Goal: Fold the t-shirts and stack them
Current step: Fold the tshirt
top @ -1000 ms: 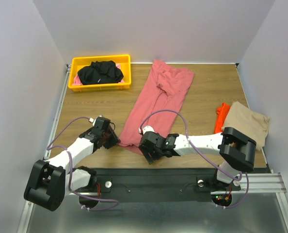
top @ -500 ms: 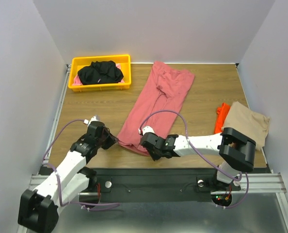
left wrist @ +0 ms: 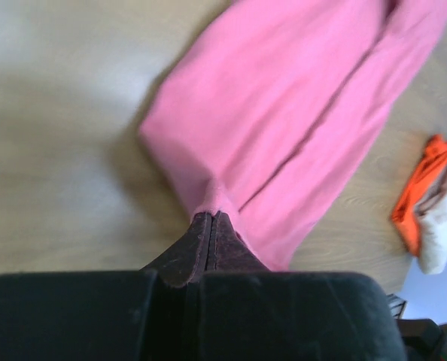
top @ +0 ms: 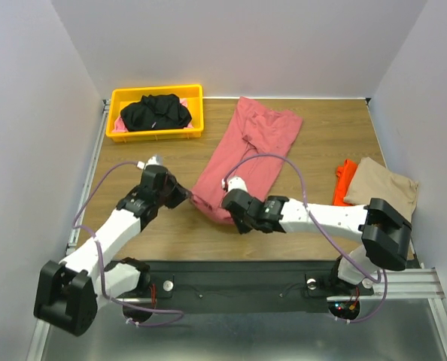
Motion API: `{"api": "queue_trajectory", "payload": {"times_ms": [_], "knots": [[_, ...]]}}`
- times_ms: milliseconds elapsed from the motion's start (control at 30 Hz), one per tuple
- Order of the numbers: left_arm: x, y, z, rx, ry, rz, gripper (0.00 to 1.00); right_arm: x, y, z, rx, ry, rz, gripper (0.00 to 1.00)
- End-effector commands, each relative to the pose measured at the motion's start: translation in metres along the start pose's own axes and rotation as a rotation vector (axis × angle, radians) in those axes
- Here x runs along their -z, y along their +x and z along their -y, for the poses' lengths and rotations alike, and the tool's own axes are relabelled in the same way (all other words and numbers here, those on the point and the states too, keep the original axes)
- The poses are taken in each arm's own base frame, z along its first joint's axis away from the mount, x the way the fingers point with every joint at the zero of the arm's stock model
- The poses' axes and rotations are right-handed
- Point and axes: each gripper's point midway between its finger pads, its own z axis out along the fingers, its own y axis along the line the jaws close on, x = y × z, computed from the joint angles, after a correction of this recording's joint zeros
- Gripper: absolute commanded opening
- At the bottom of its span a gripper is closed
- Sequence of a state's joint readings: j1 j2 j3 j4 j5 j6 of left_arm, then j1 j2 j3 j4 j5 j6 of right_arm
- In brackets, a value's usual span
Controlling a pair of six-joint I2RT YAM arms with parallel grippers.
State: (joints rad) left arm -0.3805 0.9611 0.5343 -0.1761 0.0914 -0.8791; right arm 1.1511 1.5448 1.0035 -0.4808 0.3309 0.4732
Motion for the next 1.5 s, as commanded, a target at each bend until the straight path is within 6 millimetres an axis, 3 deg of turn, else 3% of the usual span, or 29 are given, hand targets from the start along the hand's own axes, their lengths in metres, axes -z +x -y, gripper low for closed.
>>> {"api": "queue_trajectory", "payload": {"times_ms": [0, 67, 100, 133, 167, 267, 300, 367, 400, 433, 467, 500, 600, 700, 767, 800, 1000, 1100, 1133, 1167, 1200, 1233, 1267, 1333, 1400, 1467], "knots": [[-0.001, -0.062, 0.088, -0.075, 0.218, 0.153, 0.0, 0.008, -0.05, 0.05, -0.12, 0.155, 0.113, 0.0], [-0.019, -0.068, 0.095, -0.09, 0.206, 0.146, 0.0, 0.008, -0.068, 0.072, -0.163, 0.204, 0.141, 0.0], [-0.02, -0.078, 0.109, -0.101, 0.229, 0.16, 0.0, 0.008, -0.073, 0.079, -0.184, 0.214, 0.147, 0.0], [-0.034, -0.077, 0.108, -0.107, 0.214, 0.137, 0.0, 0.006, -0.078, 0.086, -0.21, 0.227, 0.151, 0.0], [-0.035, -0.087, 0.127, -0.115, 0.262, 0.155, 0.0, 0.004, -0.087, 0.099, -0.247, 0.247, 0.157, 0.0], [-0.058, -0.089, 0.143, -0.145, 0.291, 0.12, 0.0, -0.001, -0.097, 0.128, -0.285, 0.319, 0.163, 0.0], [-0.059, -0.1, 0.157, -0.159, 0.31, 0.14, 0.0, -0.005, -0.101, 0.134, -0.293, 0.332, 0.161, 0.0], [-0.081, -0.102, 0.159, -0.166, 0.288, 0.123, 0.0, -0.009, -0.105, 0.154, -0.32, 0.365, 0.155, 0.0], [-0.083, -0.113, 0.173, -0.174, 0.308, 0.144, 0.0, -0.013, -0.11, 0.158, -0.324, 0.374, 0.152, 0.0], [-0.098, -0.111, 0.17, -0.177, 0.291, 0.125, 0.0, -0.016, -0.111, 0.165, -0.327, 0.389, 0.147, 0.0], [-0.1, -0.12, 0.181, -0.193, 0.309, 0.14, 0.0, -0.019, -0.112, 0.173, -0.326, 0.402, 0.139, 0.0], [-0.115, -0.118, 0.179, -0.2, 0.296, 0.125, 0.0, -0.025, -0.115, 0.178, -0.326, 0.412, 0.131, 0.0], [-0.128, -0.125, 0.194, -0.245, 0.321, 0.125, 0.0, -0.033, -0.116, 0.198, -0.352, 0.44, 0.111, 0.0], [-0.158, -0.118, 0.196, -0.268, 0.332, 0.067, 0.0, -0.042, -0.121, 0.214, -0.367, 0.466, 0.103, 0.0], [-0.165, -0.124, 0.203, -0.268, 0.336, 0.072, 0.0, -0.046, -0.123, 0.224, -0.363, 0.481, 0.096, 0.0], [-0.176, -0.122, 0.197, -0.264, 0.311, 0.063, 0.0, -0.05, -0.125, 0.226, -0.367, 0.478, 0.098, 0.0], [-0.198, -0.128, 0.199, -0.262, 0.287, 0.064, 0.0, -0.072, -0.129, 0.242, -0.395, 0.485, 0.074, 0.01], [-0.203, -0.133, 0.201, -0.263, 0.267, 0.067, 0.03, -0.079, -0.13, 0.25, -0.394, 0.507, 0.069, 0.16], [-0.206, -0.132, 0.2, -0.267, 0.262, 0.059, 0.14, -0.082, -0.131, 0.255, -0.396, 0.526, 0.068, 0.35], [-0.206, -0.132, 0.2, -0.275, 0.257, 0.052, 0.38, -0.082, -0.132, 0.256, -0.402, 0.531, 0.072, 0.44], [-0.202, -0.133, 0.207, -0.285, 0.279, 0.049, 0.49, -0.079, -0.135, 0.259, -0.408, 0.541, 0.082, 0.61], [-0.2, -0.131, 0.209, -0.295, 0.289, 0.043, 0.58, -0.077, -0.137, 0.259, -0.413, 0.545, 0.092, 0.65], [-0.197, -0.126, 0.209, -0.309, 0.298, 0.028, 0.68, -0.074, -0.139, 0.261, -0.429, 0.555, 0.103, 0.76], [-0.184, -0.121, 0.215, -0.321, 0.326, 0.014, 0.75, -0.064, -0.141, 0.264, -0.439, 0.575, 0.124, 0.98], [-0.178, -0.113, 0.204, -0.318, 0.305, -0.001, 0.84, -0.056, -0.141, 0.261, -0.454, 0.562, 0.137, 1.0], [-0.158, -0.117, 0.206, -0.32, 0.308, 0.025, 0.84, -0.044, -0.137, 0.256, -0.468, 0.531, 0.147, 1.0]]}}
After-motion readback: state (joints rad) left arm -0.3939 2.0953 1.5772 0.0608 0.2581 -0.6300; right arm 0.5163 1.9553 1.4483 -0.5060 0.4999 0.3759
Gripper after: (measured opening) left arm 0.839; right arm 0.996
